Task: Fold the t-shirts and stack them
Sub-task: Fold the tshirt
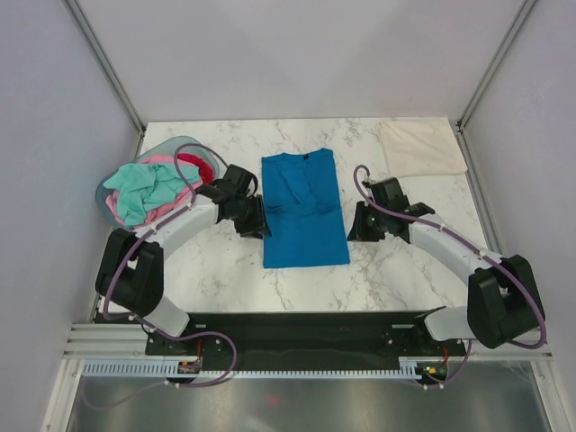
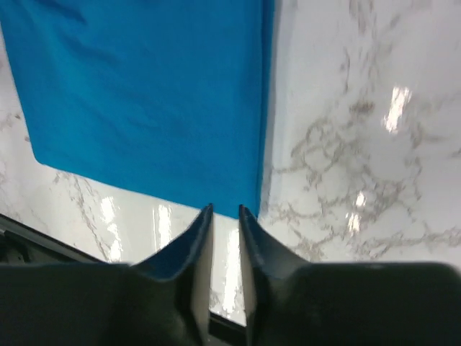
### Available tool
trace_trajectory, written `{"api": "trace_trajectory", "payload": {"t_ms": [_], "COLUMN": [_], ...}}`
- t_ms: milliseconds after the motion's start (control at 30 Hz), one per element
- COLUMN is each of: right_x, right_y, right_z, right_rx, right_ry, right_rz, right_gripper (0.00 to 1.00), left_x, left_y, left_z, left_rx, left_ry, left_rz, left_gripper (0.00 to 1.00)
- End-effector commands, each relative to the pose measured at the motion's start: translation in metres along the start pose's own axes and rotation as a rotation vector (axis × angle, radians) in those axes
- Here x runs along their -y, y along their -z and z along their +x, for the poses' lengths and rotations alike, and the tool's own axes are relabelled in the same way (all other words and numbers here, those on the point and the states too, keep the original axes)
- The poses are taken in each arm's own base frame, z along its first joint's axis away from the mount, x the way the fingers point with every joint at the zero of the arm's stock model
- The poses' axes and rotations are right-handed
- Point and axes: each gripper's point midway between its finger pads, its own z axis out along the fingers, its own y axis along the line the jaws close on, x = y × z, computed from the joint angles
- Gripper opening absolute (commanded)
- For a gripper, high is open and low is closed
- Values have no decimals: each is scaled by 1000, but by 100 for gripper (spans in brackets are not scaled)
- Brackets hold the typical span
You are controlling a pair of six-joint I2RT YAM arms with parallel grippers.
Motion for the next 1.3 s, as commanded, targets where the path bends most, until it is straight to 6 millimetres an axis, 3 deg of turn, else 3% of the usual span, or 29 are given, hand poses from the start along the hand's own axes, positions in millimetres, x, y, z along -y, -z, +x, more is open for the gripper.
{"api": "trace_trajectory", "payload": {"t_ms": [0,167,400,567,733,967,1100,1267], "right_x": [-13,-21,-22,-12,10,21,21,15], "right_y": [-3,-30,-68,-89,-104,-118,-114,-77], "right_z": [-43,-84,-109,-126,-134,-132,-133,-146], "right_rx": [80,109,74,80,78,75,84,130], "right_ry": [63,124,125,102,64,29,21,-3], "right_rz": [-7,-4,-2,19,57,66,72,96], "right_gripper": [19,8,6,5,4,3,3,12], "left_x": [23,28,29,4,-10,-20,-10,17], "left_y": [2,-15,-43,-64,-72,-88,-79,-25], "left_z": [-37,-70,-103,-114,-125,-115,-119,-136], "left_rx": [81,109,114,104,109,68,72,142], "left_ry": [-11,-28,-35,2,24,54,42,-13], "left_rz": [43,20,-4,-70,-97,-122,-82,-34], "left_gripper": [37,35,34,34,34,34,36,44]}}
